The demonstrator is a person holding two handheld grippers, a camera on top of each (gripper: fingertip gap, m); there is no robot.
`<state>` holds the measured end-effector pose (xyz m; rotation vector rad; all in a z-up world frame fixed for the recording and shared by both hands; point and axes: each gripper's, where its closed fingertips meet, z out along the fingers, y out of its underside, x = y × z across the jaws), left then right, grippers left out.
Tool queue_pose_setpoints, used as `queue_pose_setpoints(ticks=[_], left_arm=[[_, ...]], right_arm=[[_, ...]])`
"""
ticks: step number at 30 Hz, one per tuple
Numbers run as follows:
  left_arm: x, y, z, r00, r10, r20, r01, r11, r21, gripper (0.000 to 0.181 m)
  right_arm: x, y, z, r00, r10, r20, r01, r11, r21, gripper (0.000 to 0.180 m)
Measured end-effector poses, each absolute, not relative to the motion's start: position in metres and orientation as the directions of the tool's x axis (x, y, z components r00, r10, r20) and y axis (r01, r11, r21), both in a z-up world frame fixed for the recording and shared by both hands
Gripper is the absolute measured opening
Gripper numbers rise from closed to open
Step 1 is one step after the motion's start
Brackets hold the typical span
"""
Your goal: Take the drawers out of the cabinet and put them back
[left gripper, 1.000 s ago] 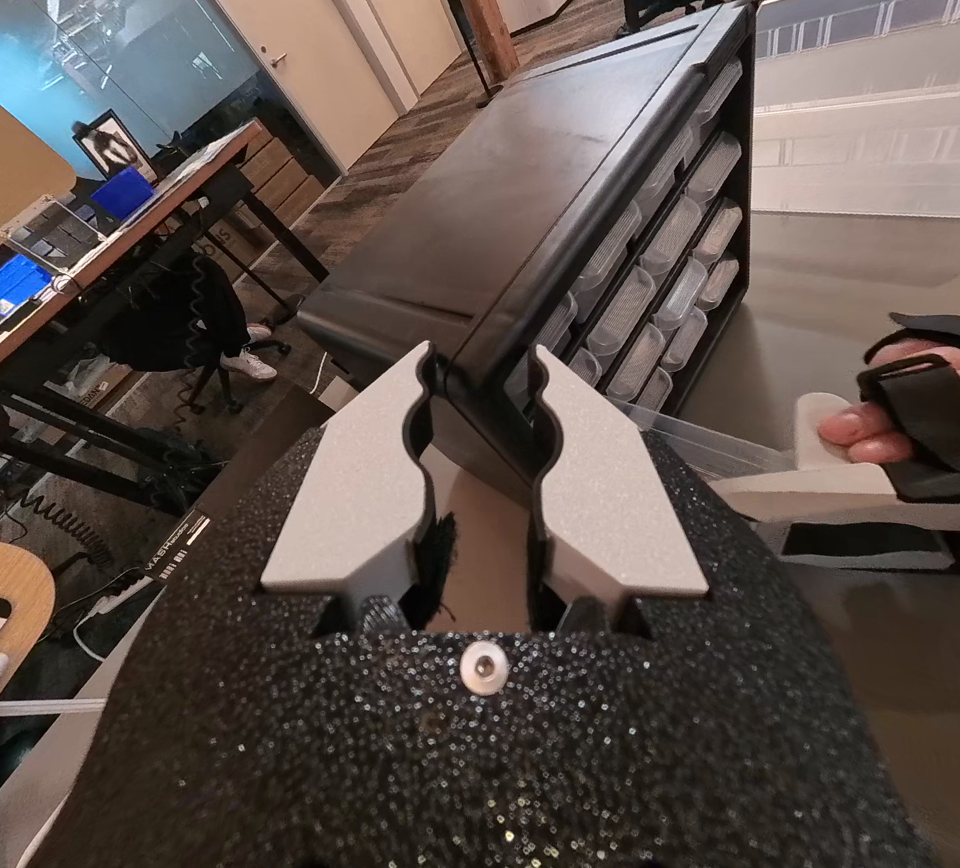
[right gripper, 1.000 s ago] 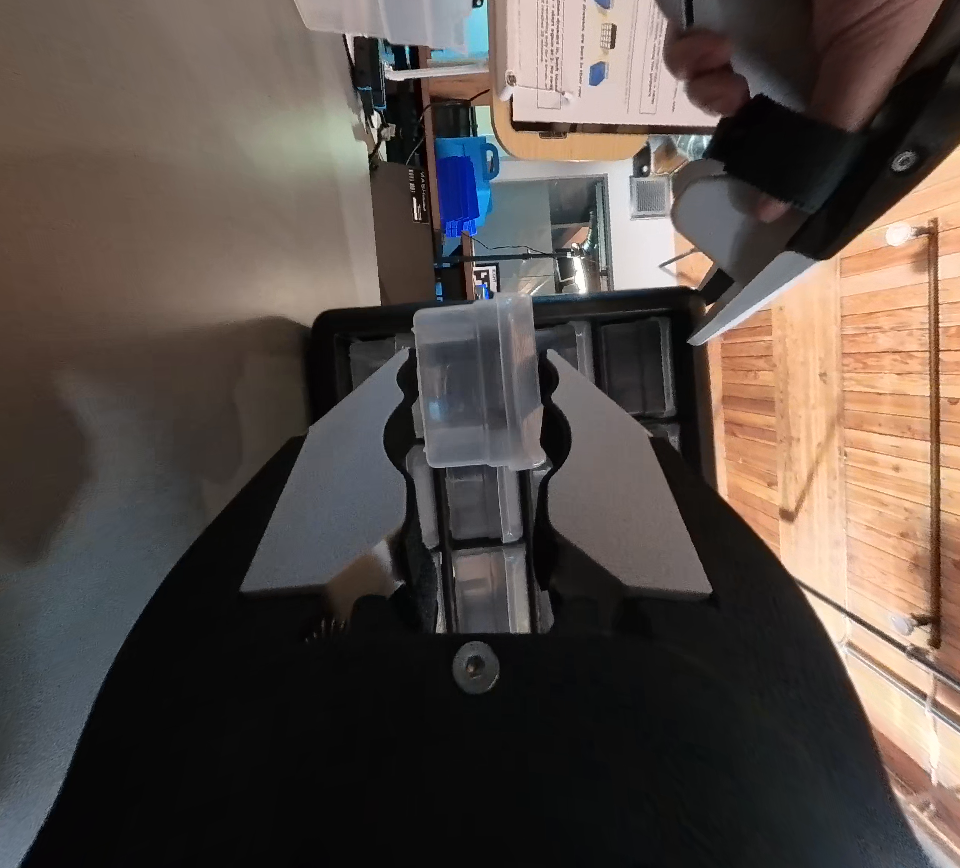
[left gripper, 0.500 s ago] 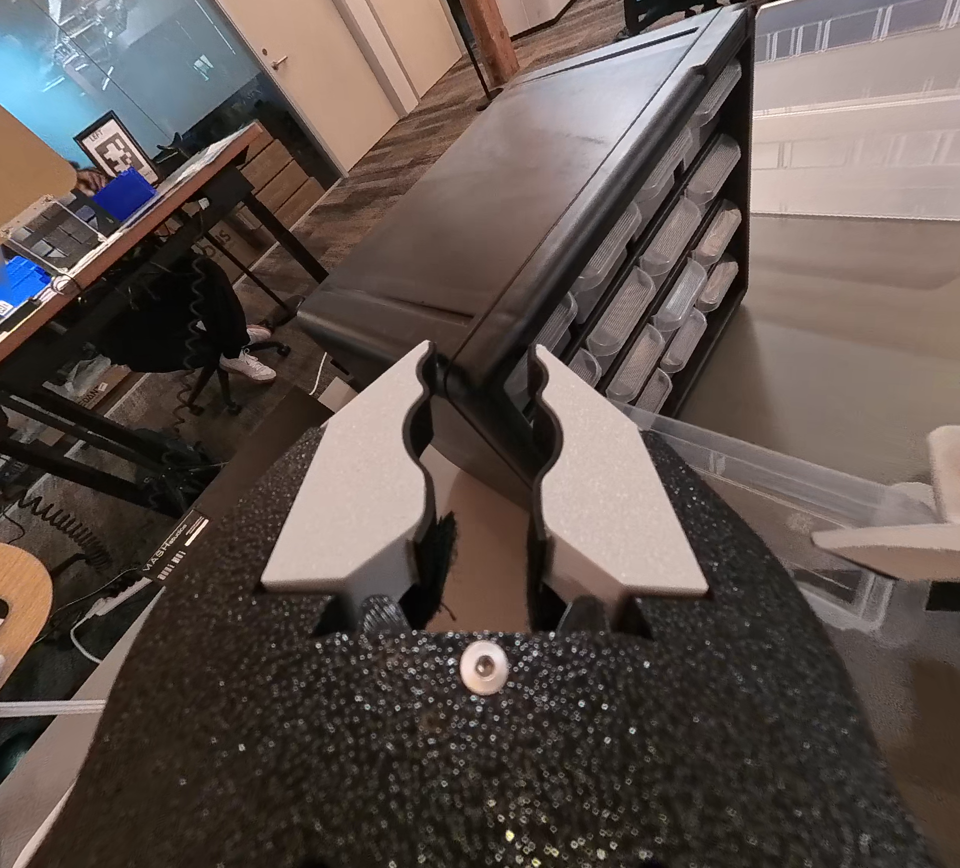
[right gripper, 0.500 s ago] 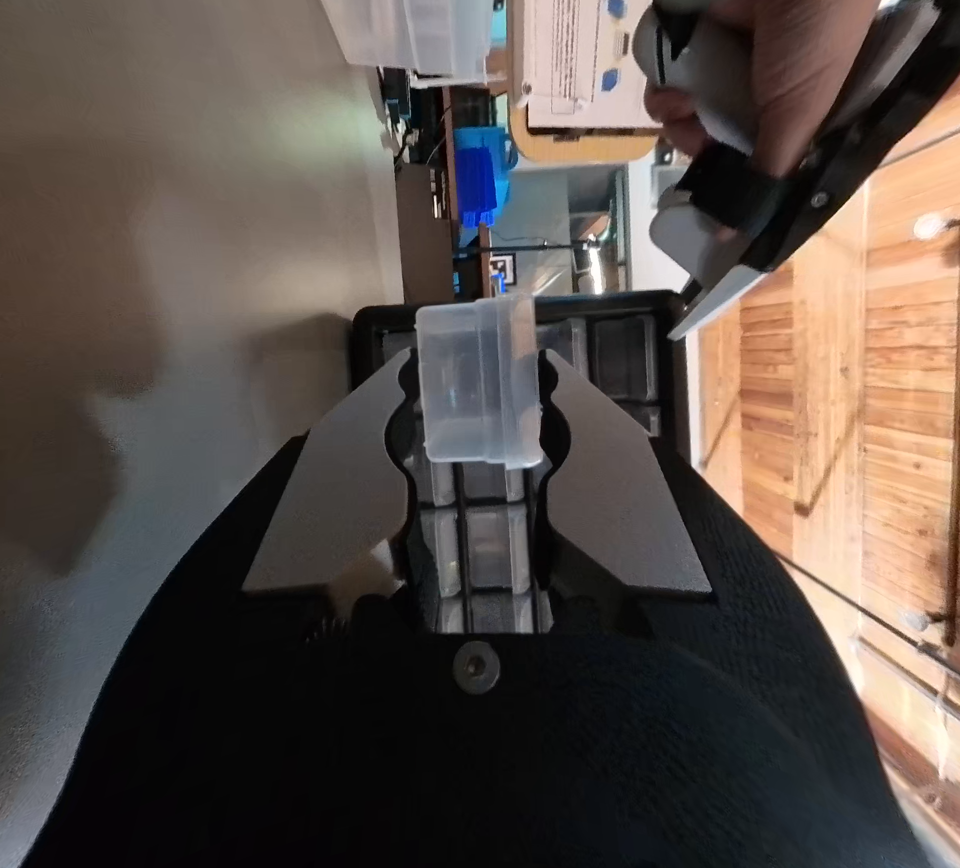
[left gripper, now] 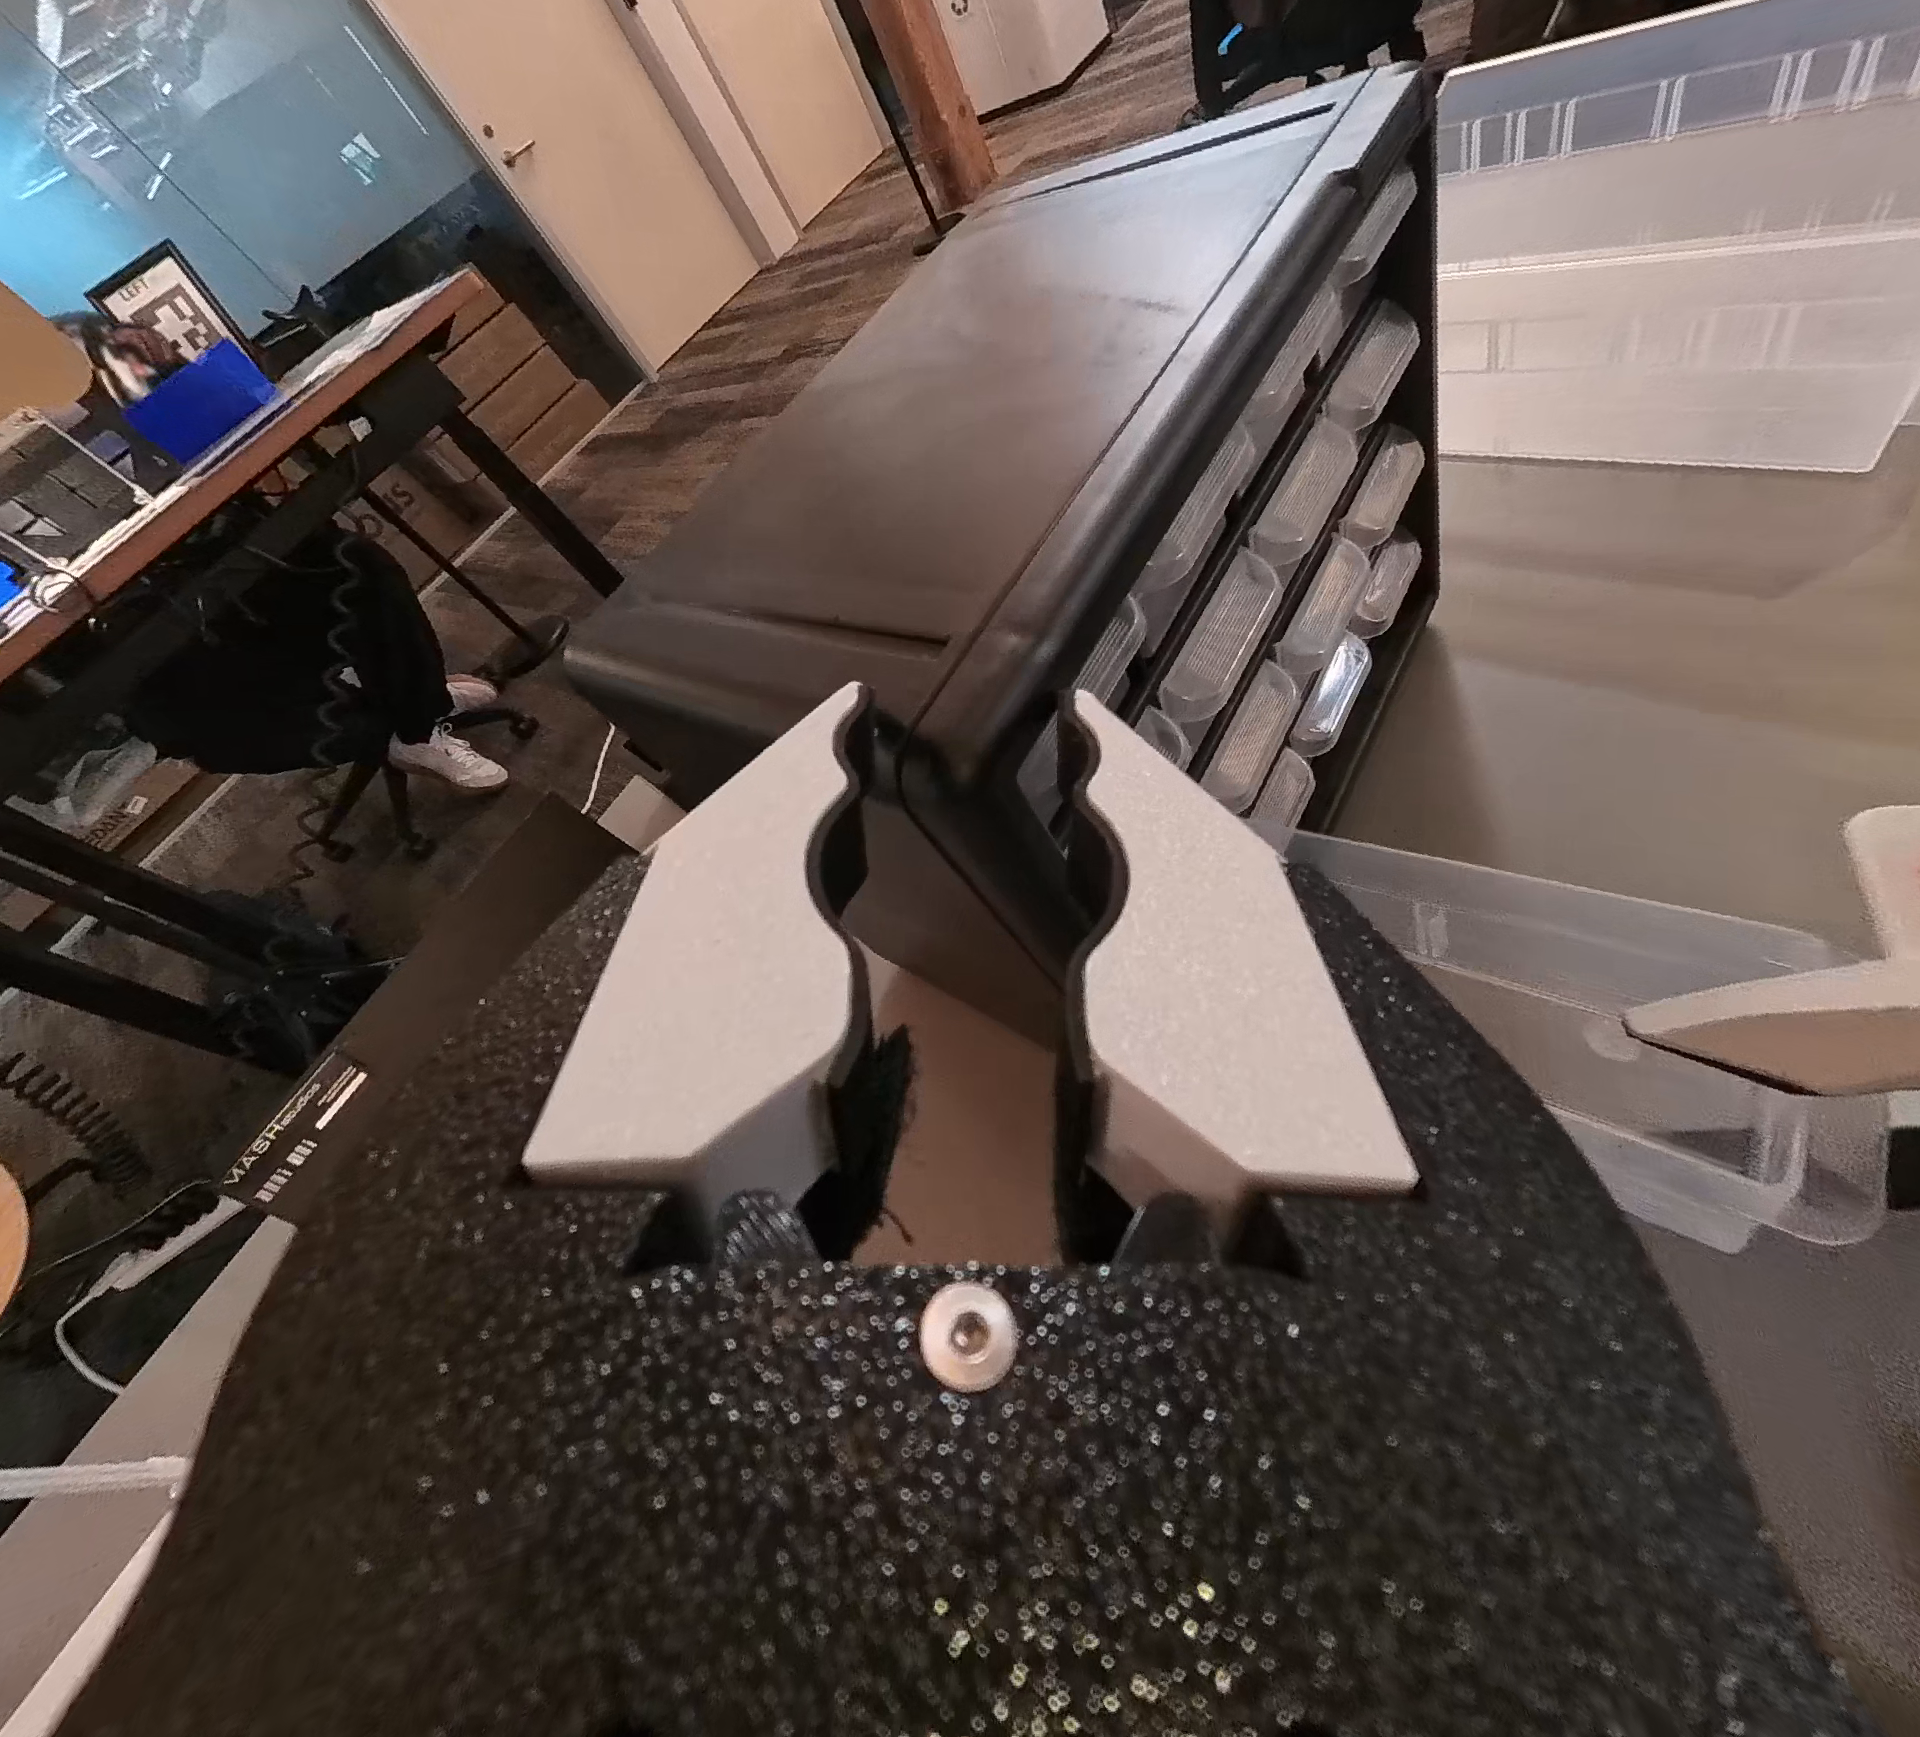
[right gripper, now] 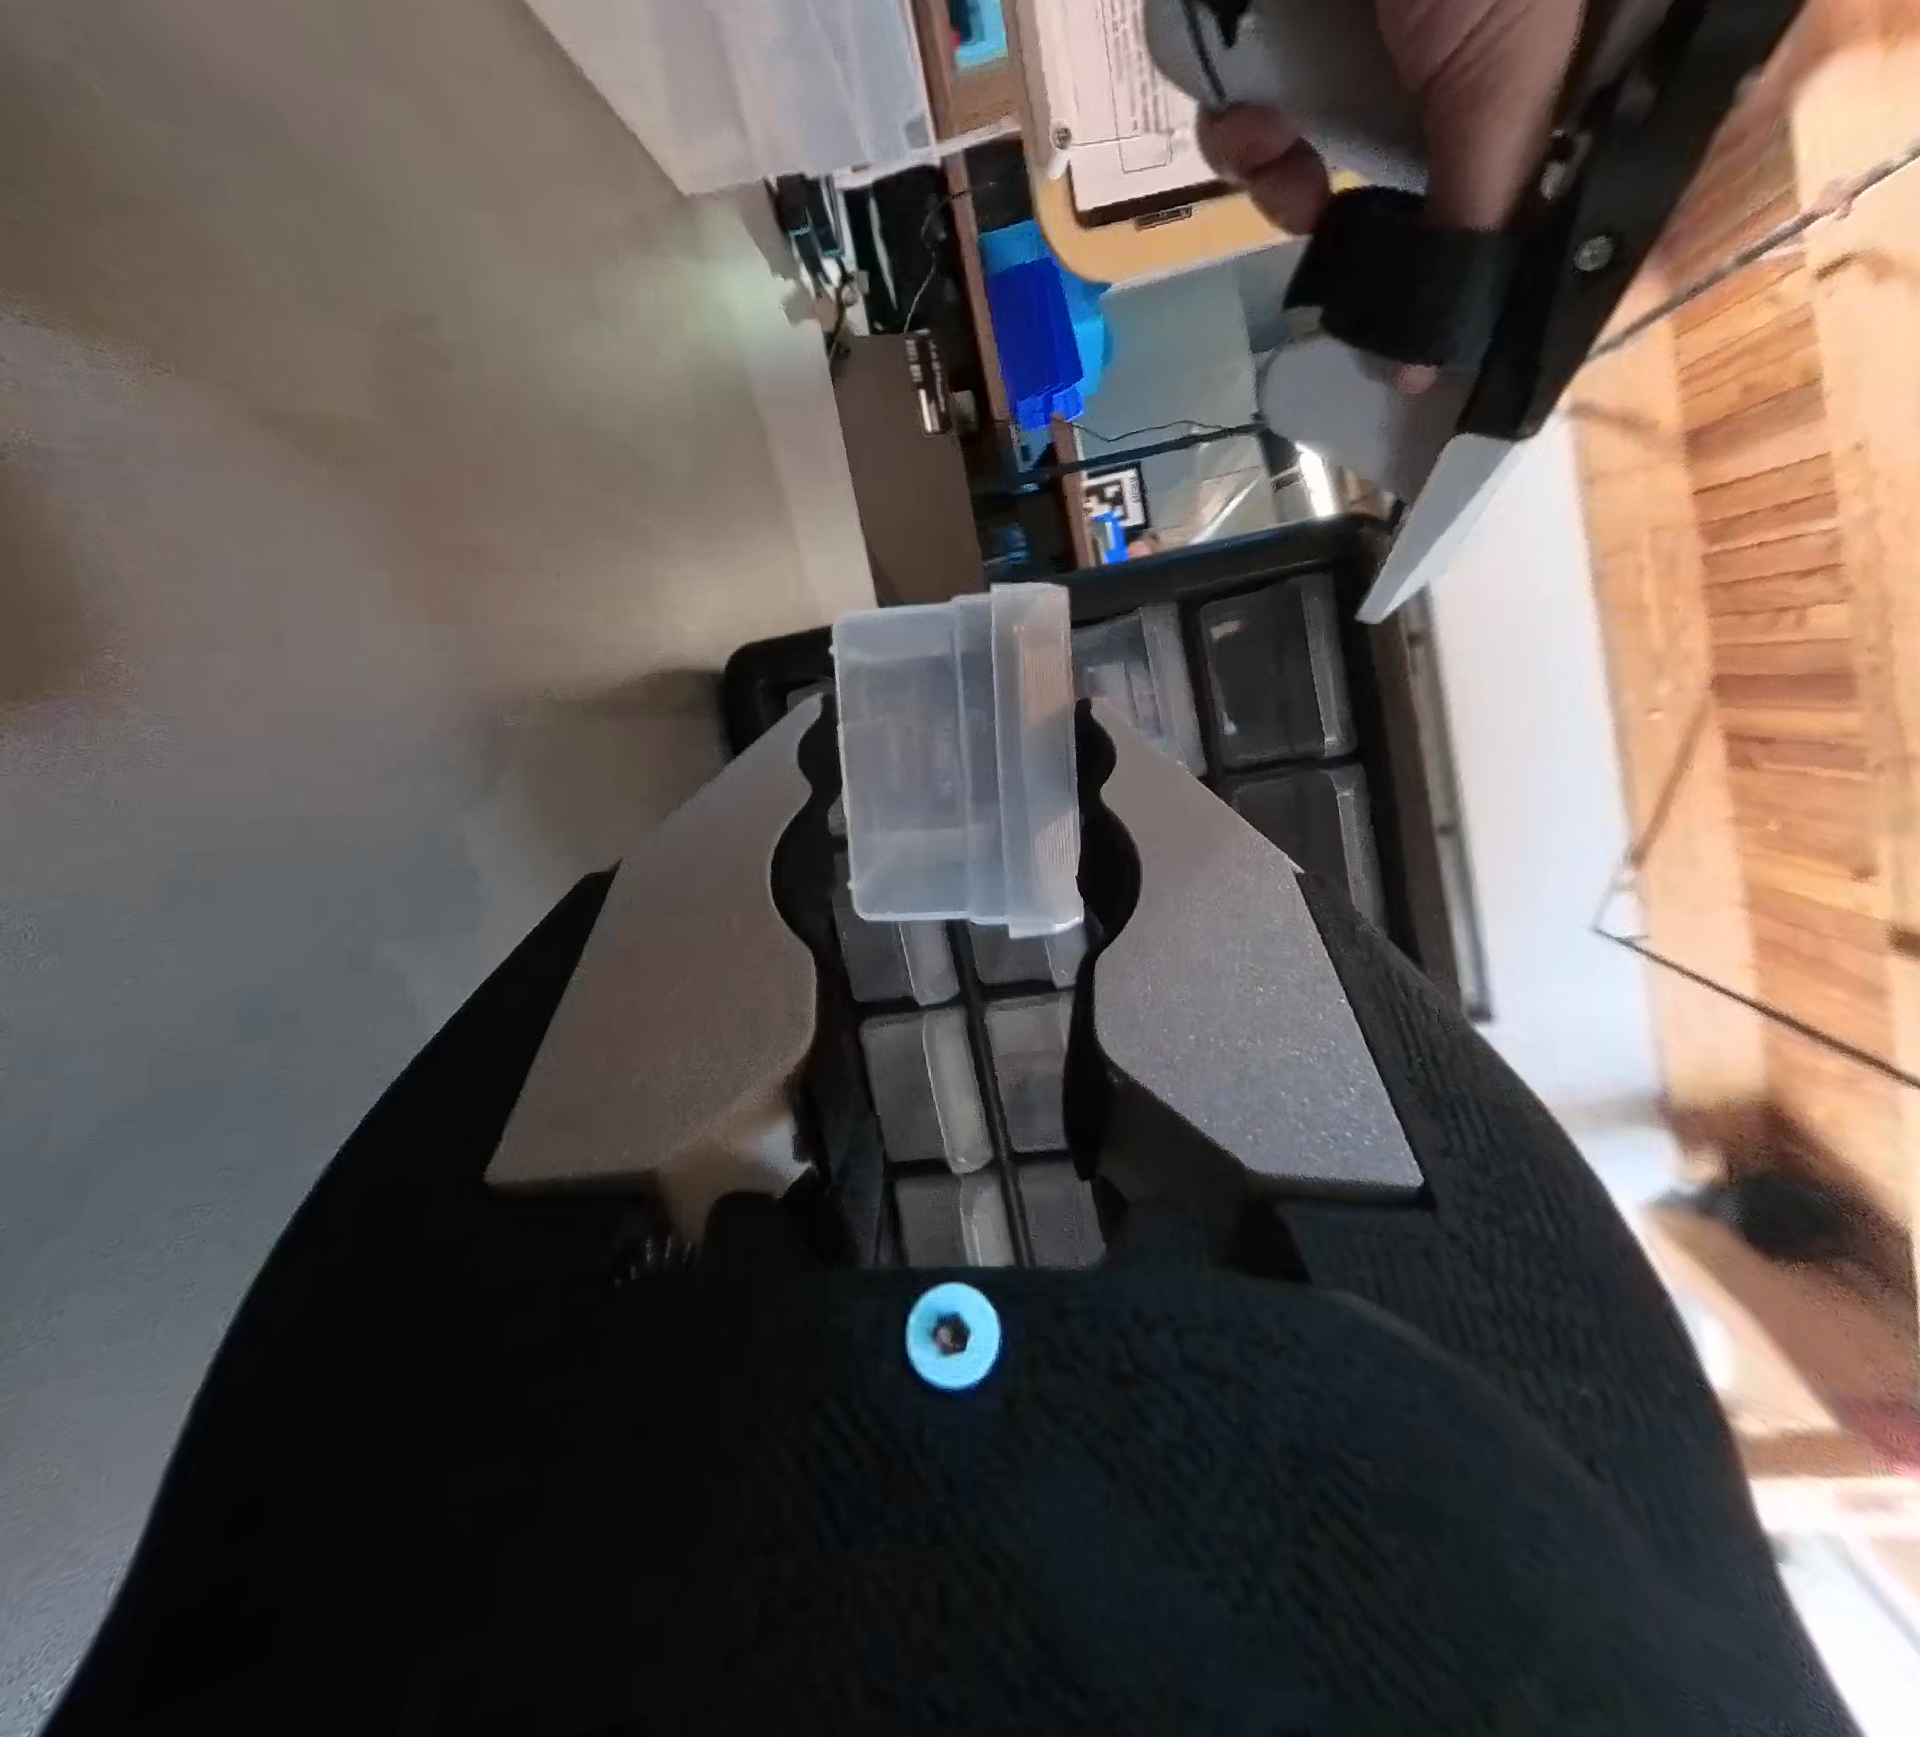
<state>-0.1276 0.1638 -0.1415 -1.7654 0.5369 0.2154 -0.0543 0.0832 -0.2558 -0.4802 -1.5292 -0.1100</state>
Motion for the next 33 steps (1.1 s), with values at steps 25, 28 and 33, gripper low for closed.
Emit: queue_pose_setpoints(ticks=[25,28,33], left_arm=[[-0.125,0.165,-0.142,0.876,-0.26,-0.407,-0.456,-0.164,-0.875,0.034],[-0.125,0.165,-0.142,0.878,-0.26,-0.402,-0.451,-0.165,-0.877,0.034],[-0.124,0.165,-0.142,0.881,-0.261,-0.394,-0.443,-0.164,-0.881,0.034]], right_arm=[[0.013,0.079,-0.247,-0.094,0.384,0.919,0.308,0.889,-0.34,0.044],[0.036,0.092,-0.232,-0.032,0.397,0.917,0.344,0.866,-0.363,0.044],[0.086,0.133,-0.192,0.061,0.329,0.942,0.431,0.843,-0.322,0.044]])
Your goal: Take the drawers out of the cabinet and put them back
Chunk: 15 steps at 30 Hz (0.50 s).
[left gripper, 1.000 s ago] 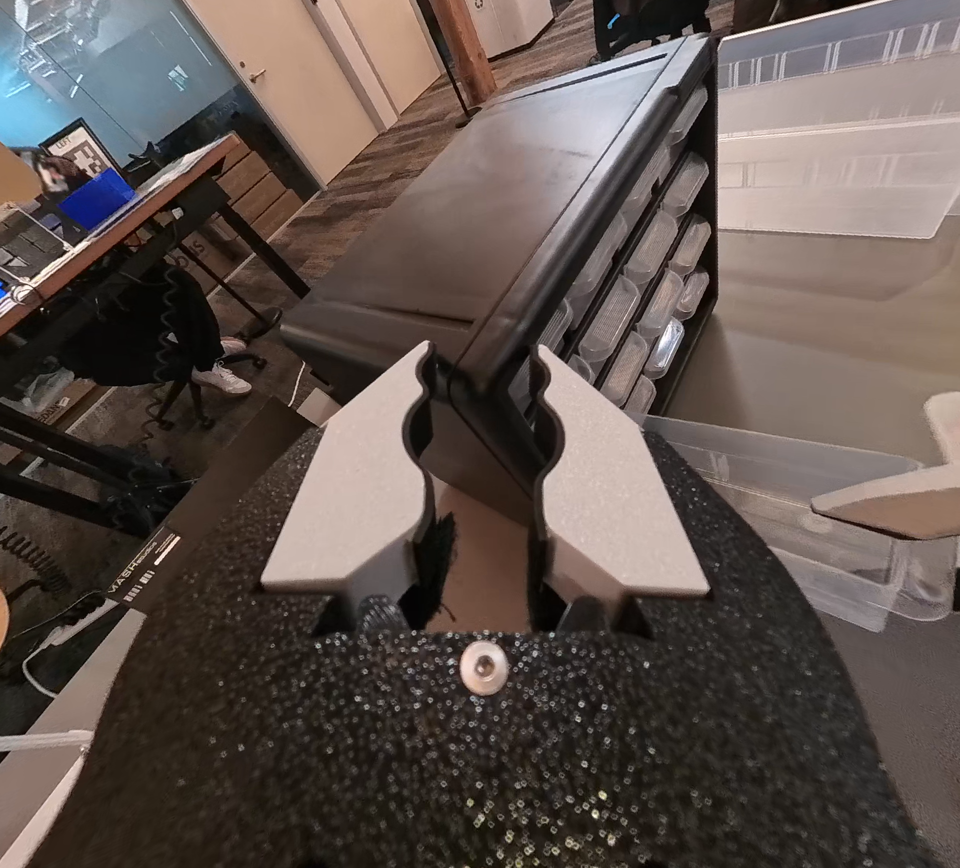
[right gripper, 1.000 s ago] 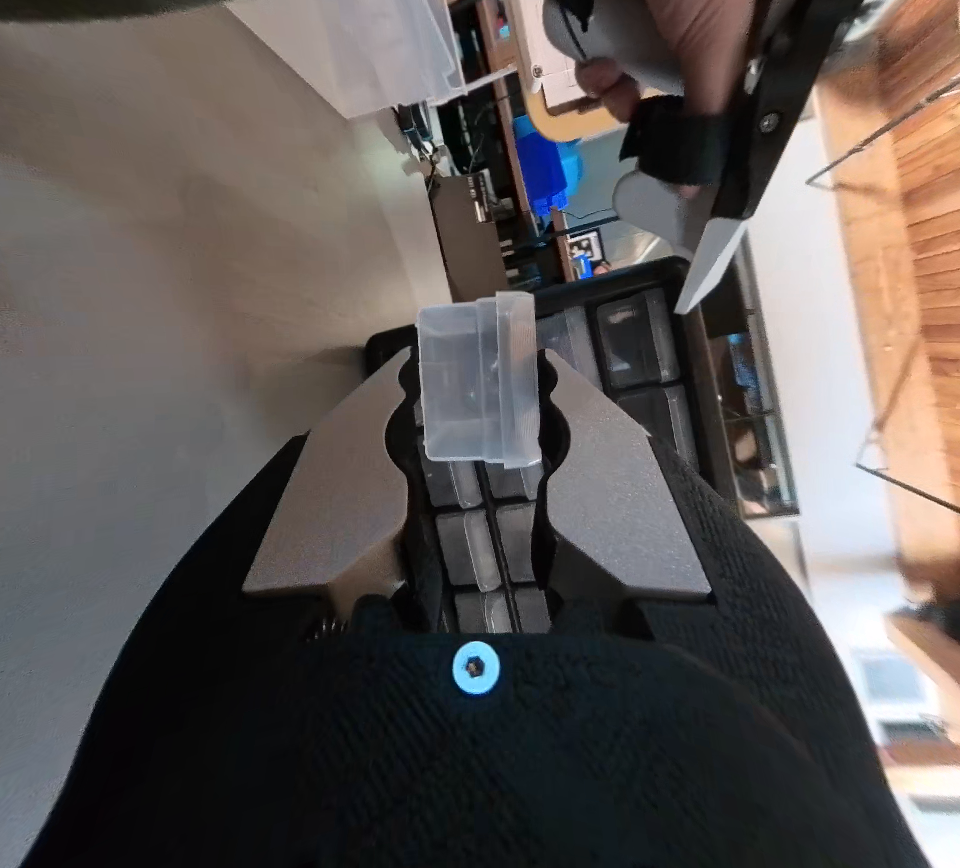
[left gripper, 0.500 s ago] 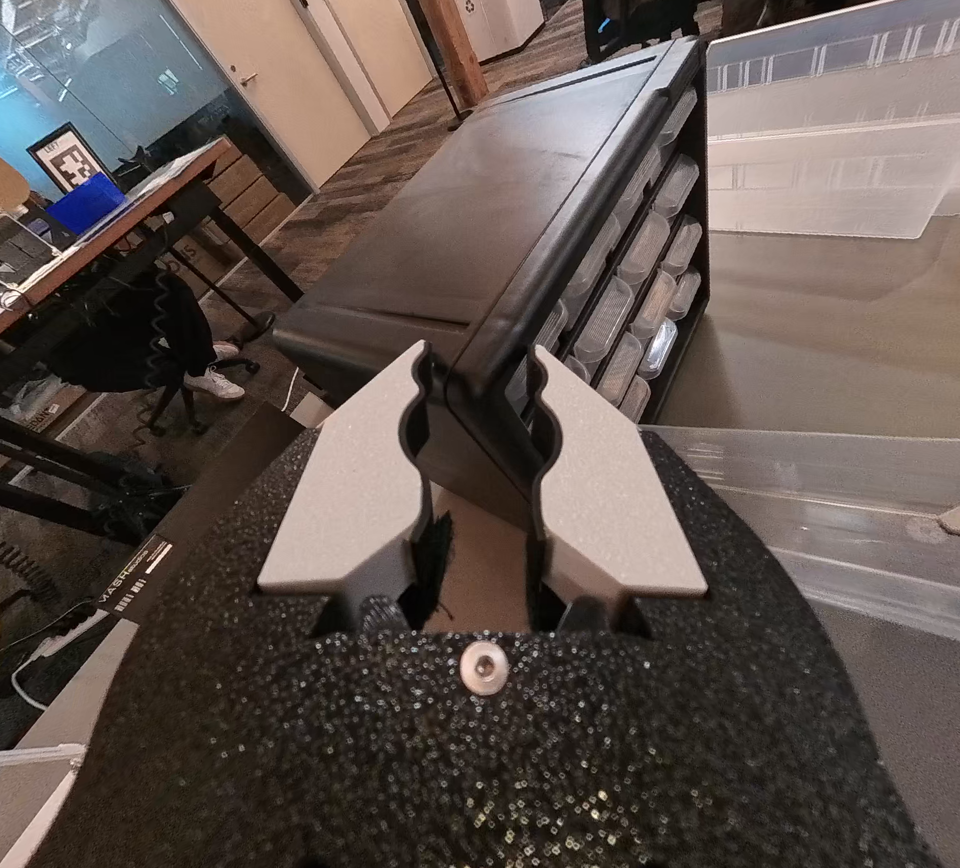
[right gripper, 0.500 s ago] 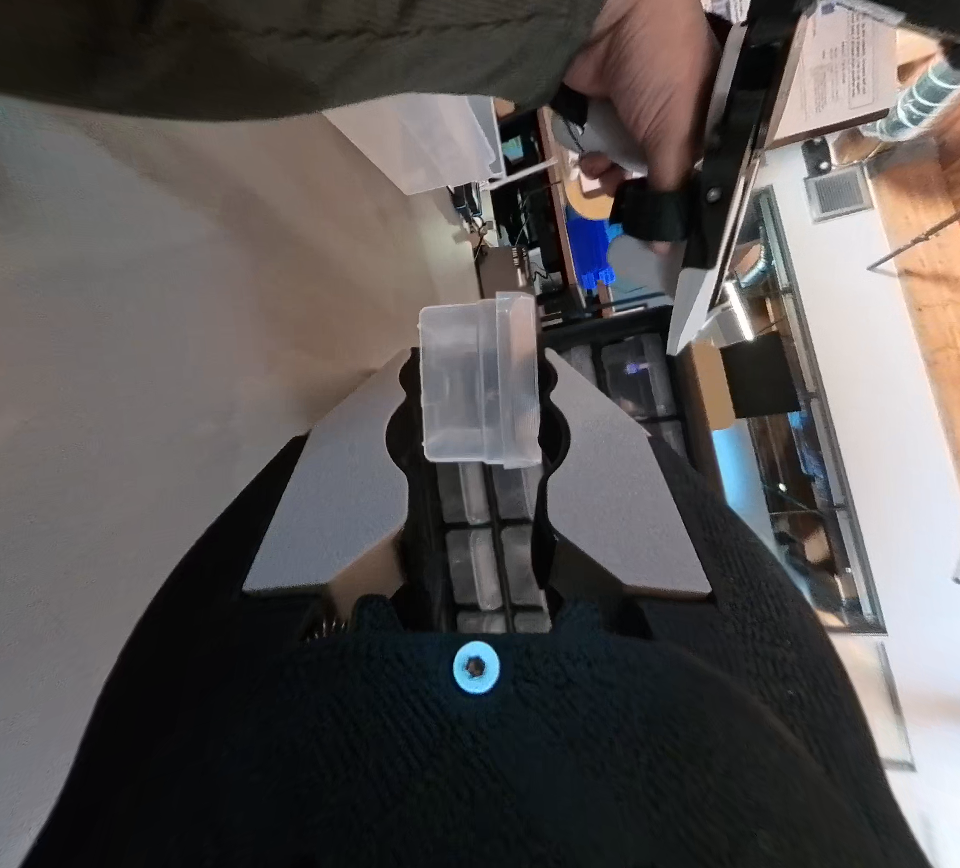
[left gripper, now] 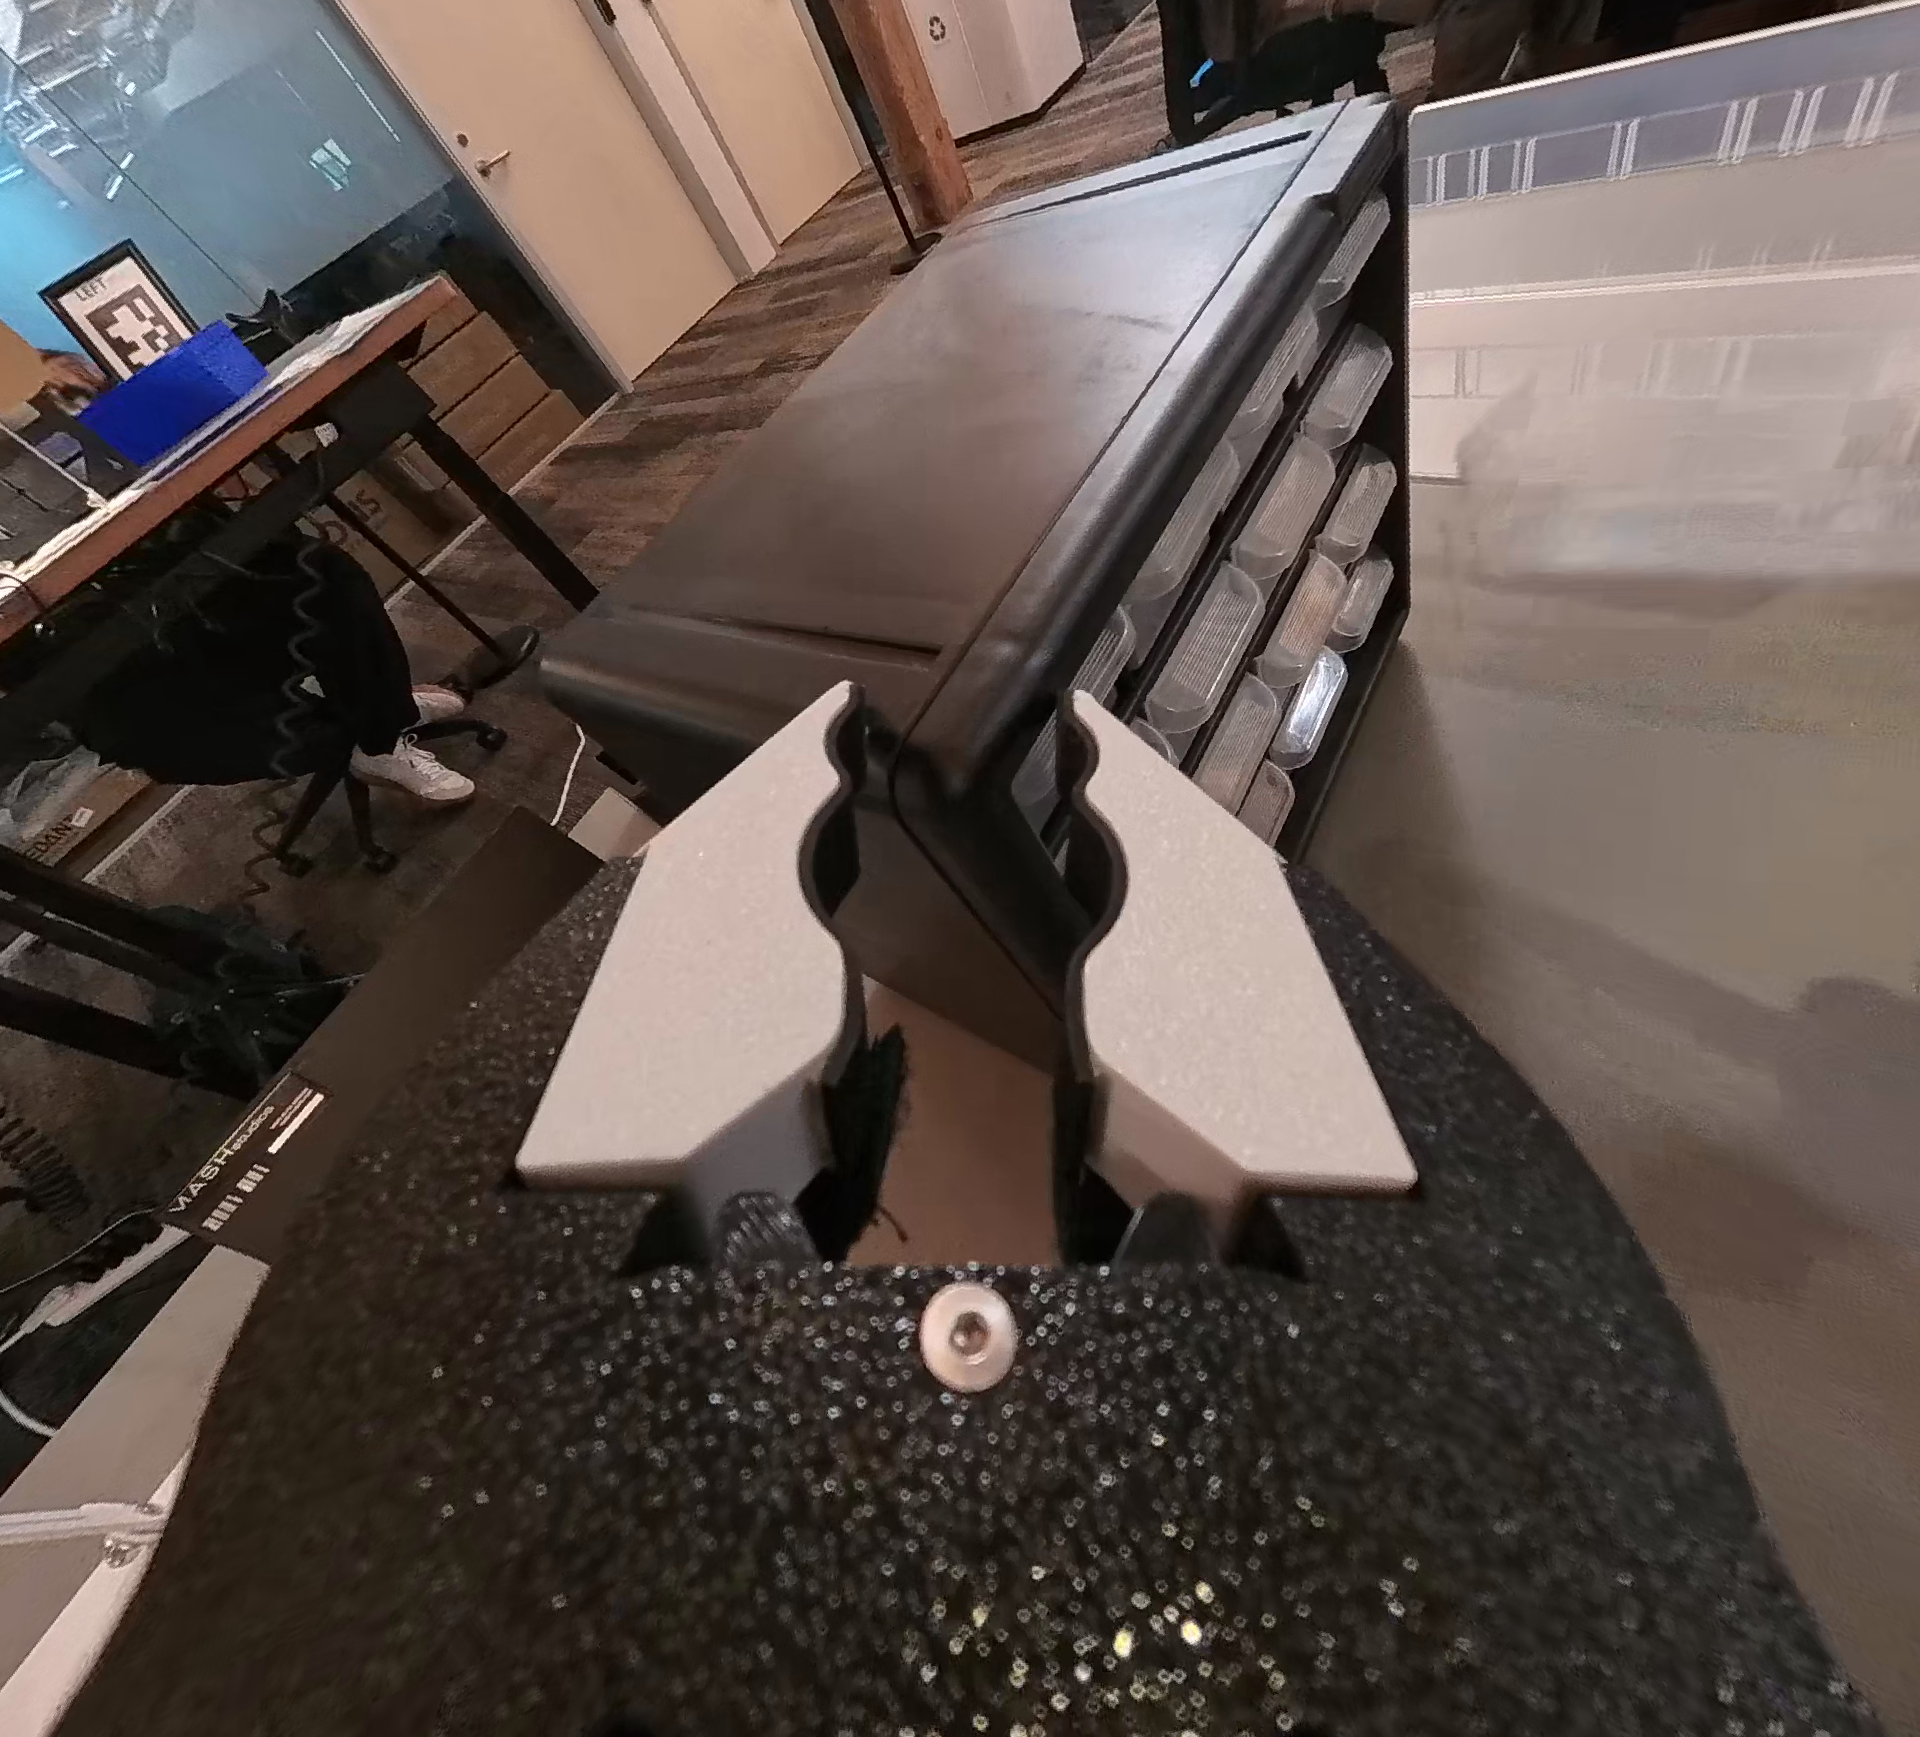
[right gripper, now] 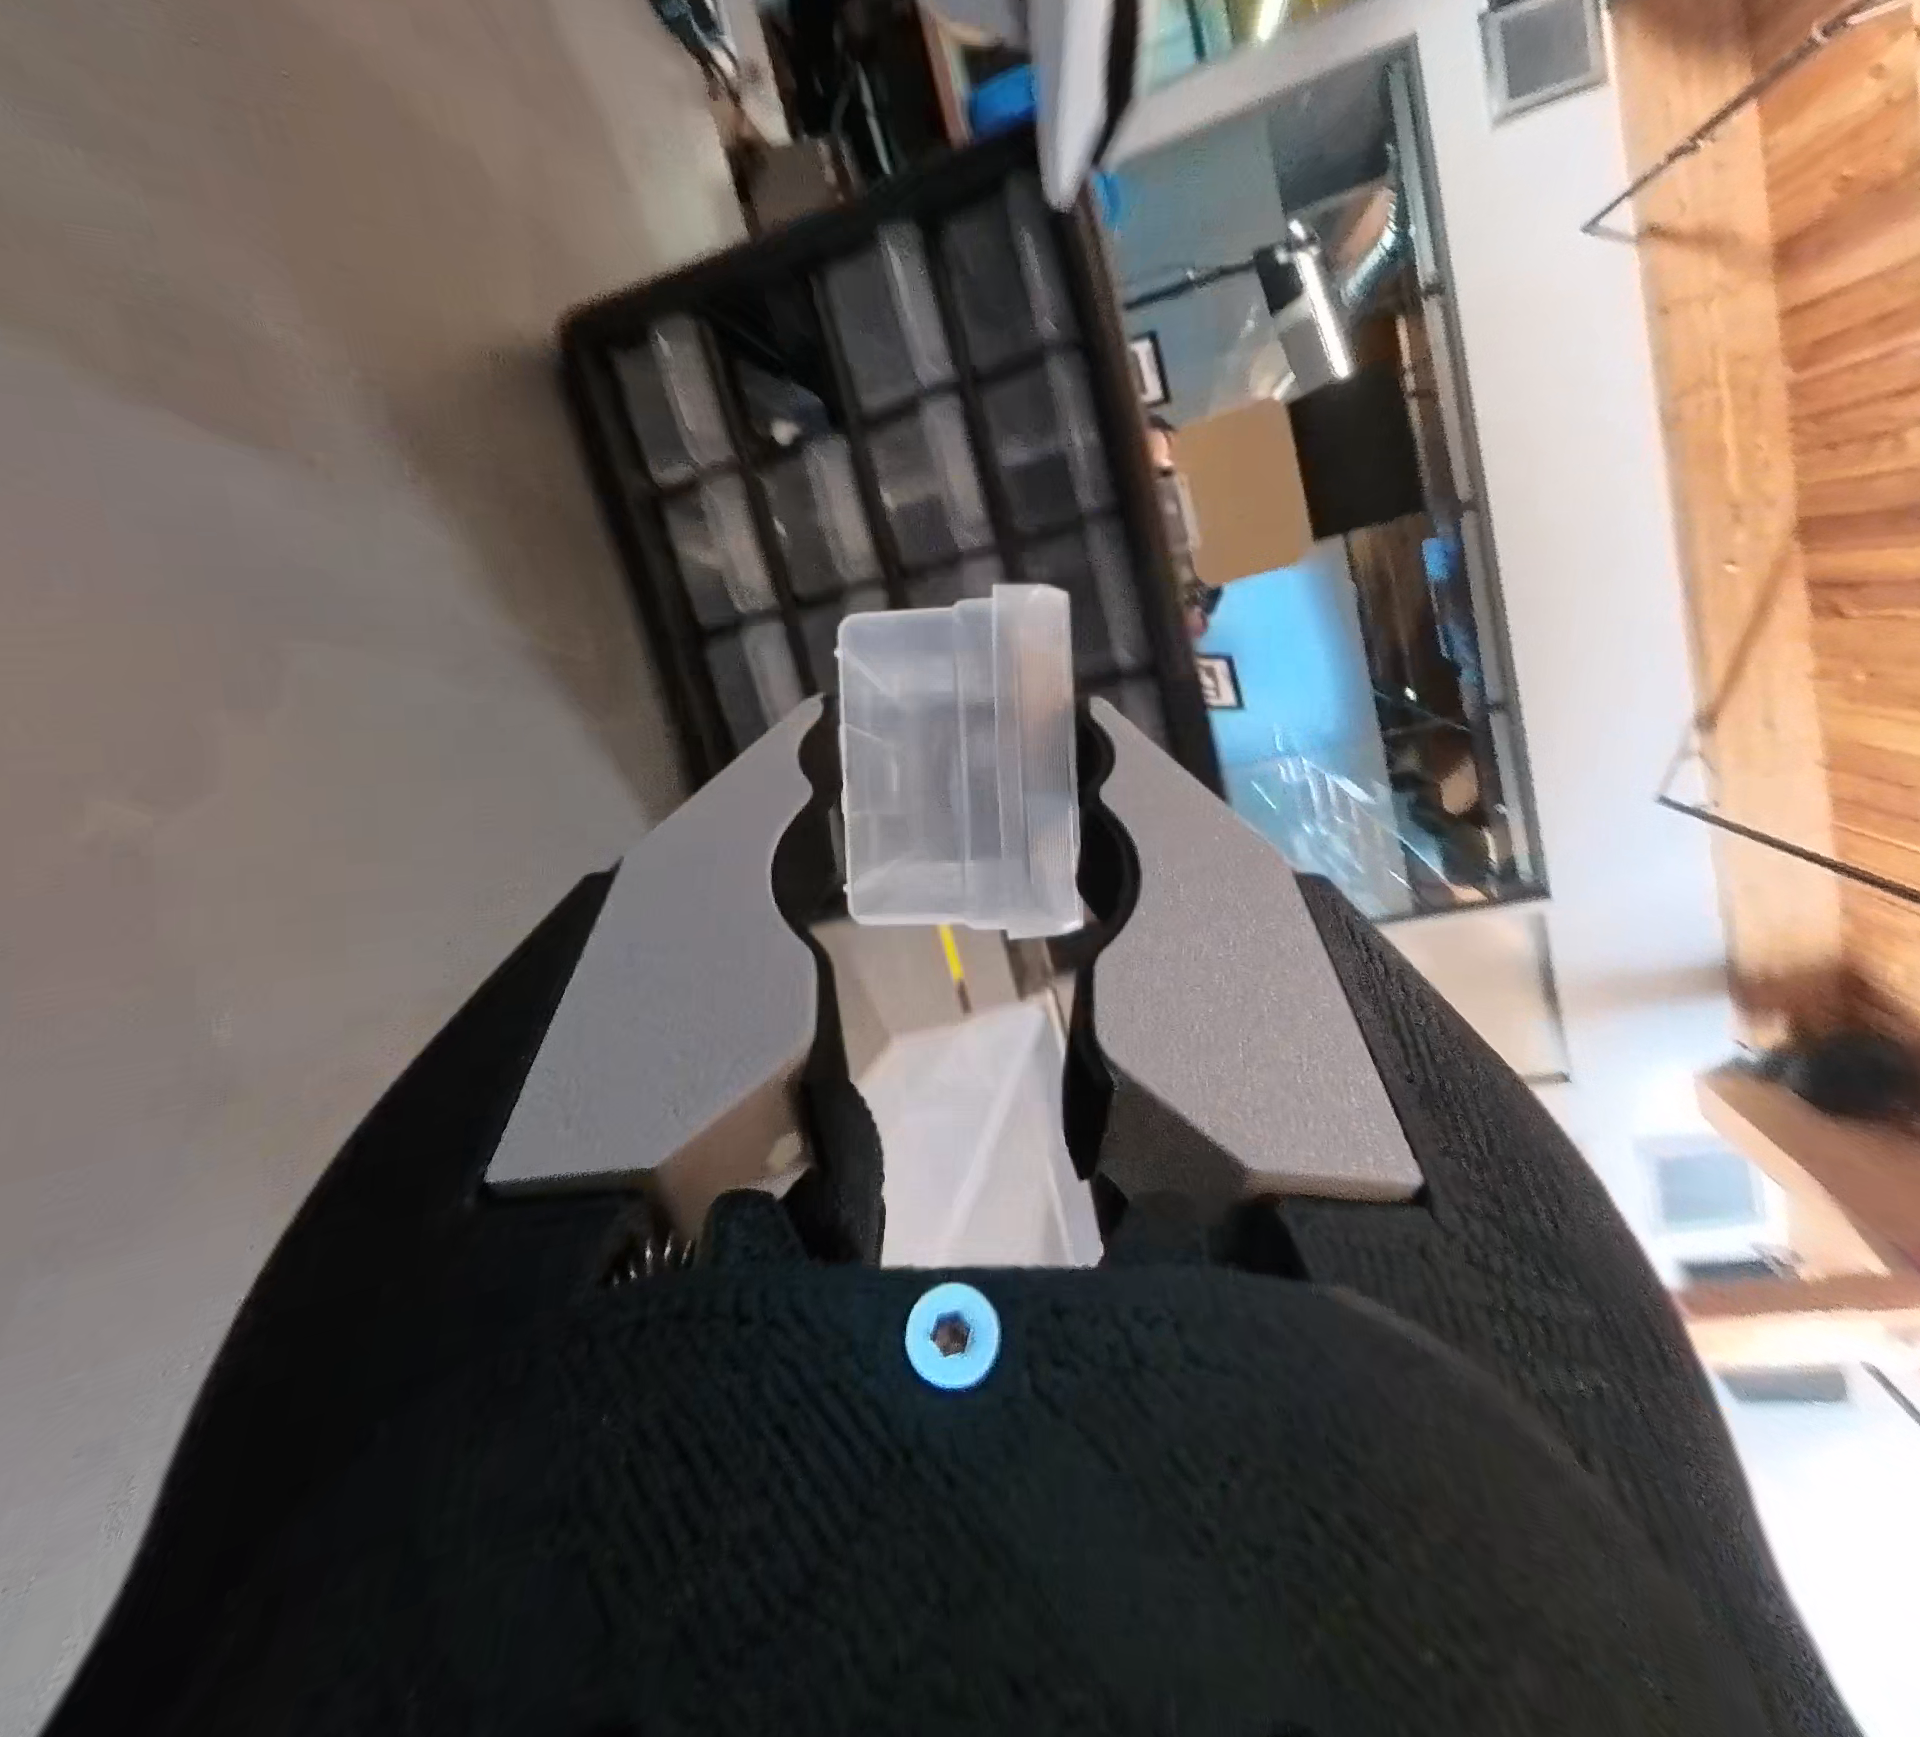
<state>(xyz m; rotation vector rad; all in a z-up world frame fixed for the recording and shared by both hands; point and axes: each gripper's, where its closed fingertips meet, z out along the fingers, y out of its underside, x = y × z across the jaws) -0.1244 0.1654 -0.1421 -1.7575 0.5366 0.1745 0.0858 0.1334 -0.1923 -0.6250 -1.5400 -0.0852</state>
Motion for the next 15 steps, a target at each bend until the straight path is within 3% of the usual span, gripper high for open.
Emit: queue_pose_setpoints(ticks=[8,15], left_arm=[[-0.124,0.165,-0.142,0.882,-0.261,-0.392,-0.44,-0.164,-0.883,0.034],[-0.125,0.166,-0.142,0.882,-0.263,-0.39,-0.439,-0.161,-0.884,0.034]], right_arm=[[0.166,0.257,-0.149,0.184,0.392,0.901,0.609,0.674,-0.417,0.044],[0.176,0.349,-0.201,0.166,0.643,0.747,0.728,0.432,-0.533,0.044]])
